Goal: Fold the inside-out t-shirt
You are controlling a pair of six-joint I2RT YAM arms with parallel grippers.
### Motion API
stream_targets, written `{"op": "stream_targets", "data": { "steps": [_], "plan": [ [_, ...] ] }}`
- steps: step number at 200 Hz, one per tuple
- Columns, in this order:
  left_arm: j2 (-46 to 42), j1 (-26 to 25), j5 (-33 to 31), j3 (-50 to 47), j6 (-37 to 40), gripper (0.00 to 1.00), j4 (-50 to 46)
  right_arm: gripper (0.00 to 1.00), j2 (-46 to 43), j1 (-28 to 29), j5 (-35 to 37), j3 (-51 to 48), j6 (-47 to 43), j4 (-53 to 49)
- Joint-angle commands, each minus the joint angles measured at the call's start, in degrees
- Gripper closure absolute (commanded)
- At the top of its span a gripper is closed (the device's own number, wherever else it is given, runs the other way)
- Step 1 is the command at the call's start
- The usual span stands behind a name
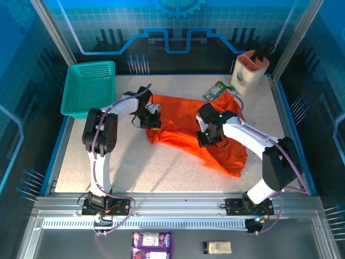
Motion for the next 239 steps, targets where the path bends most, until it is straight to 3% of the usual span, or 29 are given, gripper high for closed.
{"op": "stream_targets", "data": {
  "steps": [1,29,48,87,109,145,171,187,208,218,239],
  "plan": [
    [-12.9,2.66,-2.61,-4.2,-2.25,1.0,0.64,0.99,2.62,-0.96,2.88,6.98,-2.32,-1.34],
    [-23.77,7.91,-4.07,-12.59,-4.28,1.0,0.48,0.76,4.23,-1.49,2.45,13.38,-3.19,-5.51],
    [-29.49,10.54,-4.45,-17.99,-5.17,1.0,0.34,0.67,0.26,-3.79,1.54,10.96,-1.78,-6.12],
    [-38.37,16.15,-9.47,-27.13,-8.01,1.0,0.51,0.62,-10.29,-8.51,3.35,-3.67,3.06,-7.18],
    [-41.31,19.06,-7.96,-31.01,-9.78,1.0,2.05,0.59,-13.64,-9.13,3.6,-11.83,5.42,-5.72],
    [-41.81,19.91,-5.76,-33.97,-11.64,1.0,4.25,0.48,-11.3,-9.64,8.54,-16.08,6.7,-2.79],
    [-42.01,20.11,-5.74,-34.18,-11.87,1.0,4.32,0.45,-7.16,-11.44,6.68,-16.53,6.43,0.5],
    [-42.26,20.46,-5.67,-33.91,-11.83,1.0,4.03,0.51,-5.19,-11.41,5.33,-16.53,6.03,2.37],
    [-42.97,21.73,-4.89,-33.66,-12.14,1.0,4.33,0.89,-2.99,-12.31,4.2,-14.48,4.46,3.15],
    [-43.02,22.8,-4.65,-33.41,-12.1,1.0,4.28,1.0,-2.06,-13.51,4.34,-11.73,3.5,3.52],
    [-41.73,25.2,-4.36,-32.49,-10.83,1.0,4.26,1.0,2.57,-16.52,4.45,-2.45,0.98,3.81]
  ]
}}
